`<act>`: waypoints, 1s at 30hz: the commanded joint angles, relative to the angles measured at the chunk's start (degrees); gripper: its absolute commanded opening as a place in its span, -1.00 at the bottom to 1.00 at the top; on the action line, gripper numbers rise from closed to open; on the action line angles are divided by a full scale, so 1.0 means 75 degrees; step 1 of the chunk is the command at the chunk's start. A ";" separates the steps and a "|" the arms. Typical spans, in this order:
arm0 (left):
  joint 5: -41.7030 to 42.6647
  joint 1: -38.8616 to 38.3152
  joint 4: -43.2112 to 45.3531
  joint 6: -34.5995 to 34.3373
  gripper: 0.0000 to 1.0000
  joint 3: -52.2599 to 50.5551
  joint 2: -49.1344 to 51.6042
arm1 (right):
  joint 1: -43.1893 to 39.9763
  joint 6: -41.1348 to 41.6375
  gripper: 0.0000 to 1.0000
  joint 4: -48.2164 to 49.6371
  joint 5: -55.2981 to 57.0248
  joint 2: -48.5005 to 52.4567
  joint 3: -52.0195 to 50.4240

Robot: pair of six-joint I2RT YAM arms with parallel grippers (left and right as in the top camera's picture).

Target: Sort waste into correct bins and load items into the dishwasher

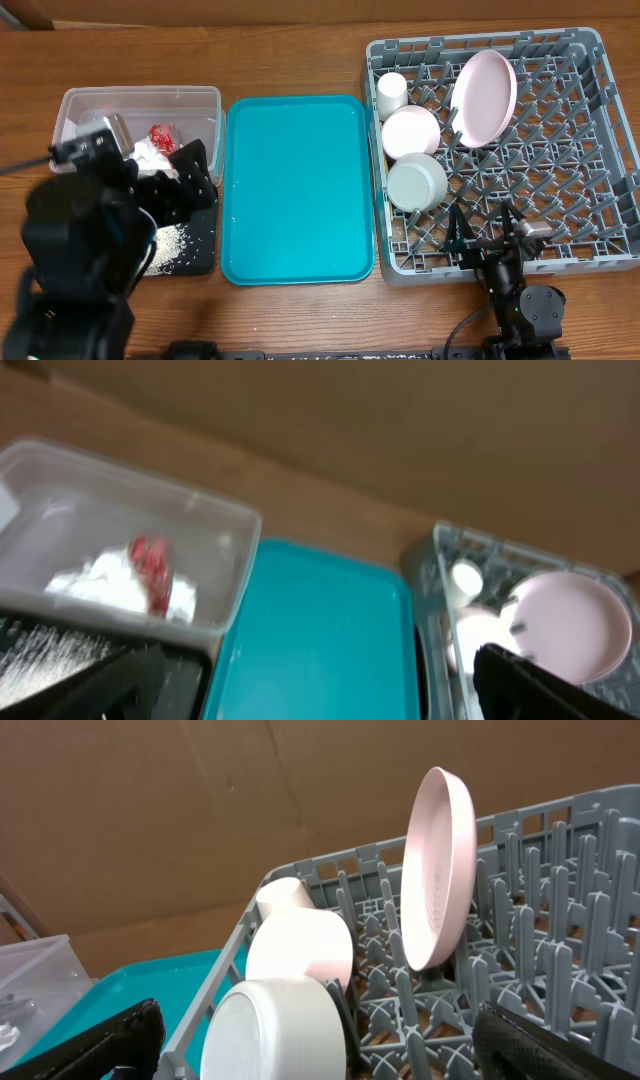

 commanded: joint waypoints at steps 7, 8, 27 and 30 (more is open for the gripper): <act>-0.0219 -0.0006 0.4103 0.0111 1.00 -0.4153 -0.2495 | -0.0038 0.0012 1.00 0.0050 0.0090 -0.0085 -0.0082; -0.0251 -0.0006 0.4482 0.0111 1.00 -0.4520 -0.2678 | -0.0038 0.0012 1.00 0.0047 0.0090 -0.0085 -0.0082; -0.0385 0.0102 0.8475 0.0117 1.00 -1.0130 -0.5761 | -0.0038 0.0009 1.00 0.0050 0.0090 -0.0085 -0.0082; -0.0548 0.0102 0.8364 0.0178 1.00 -1.0451 -0.6062 | -0.0038 0.0012 1.00 0.0047 0.0090 -0.0085 -0.0082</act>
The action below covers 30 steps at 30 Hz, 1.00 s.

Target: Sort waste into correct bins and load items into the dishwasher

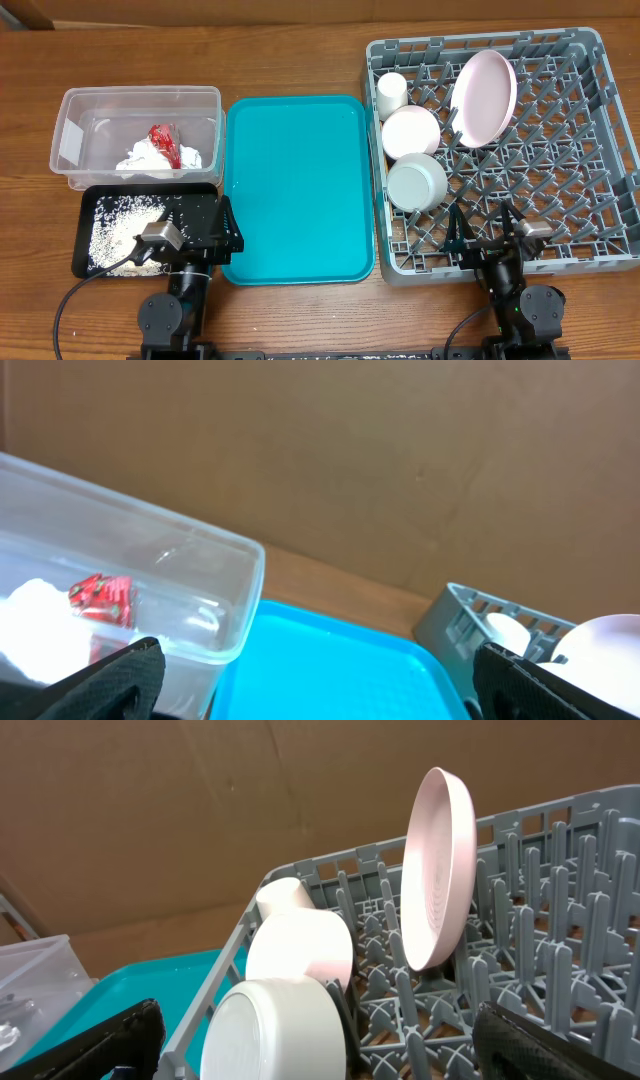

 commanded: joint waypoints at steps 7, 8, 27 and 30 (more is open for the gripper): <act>-0.0358 0.0058 -0.1355 0.1390 1.00 -0.0268 -0.0662 | -0.0038 0.0012 1.00 0.0064 0.0093 -0.0085 -0.0082; -0.0385 0.0079 -0.1580 0.1515 1.00 -0.0268 -0.0743 | -0.0038 0.0012 1.00 0.0064 0.0093 -0.0085 -0.0082; -0.0376 0.0128 -0.1574 0.3279 1.00 -0.0265 -0.0892 | -0.0038 0.0012 1.00 0.0064 0.0093 -0.0085 -0.0082; -0.0373 0.0128 -0.1574 0.3279 1.00 -0.0265 -0.0892 | -0.0038 0.0012 1.00 0.0064 0.0093 -0.0085 -0.0082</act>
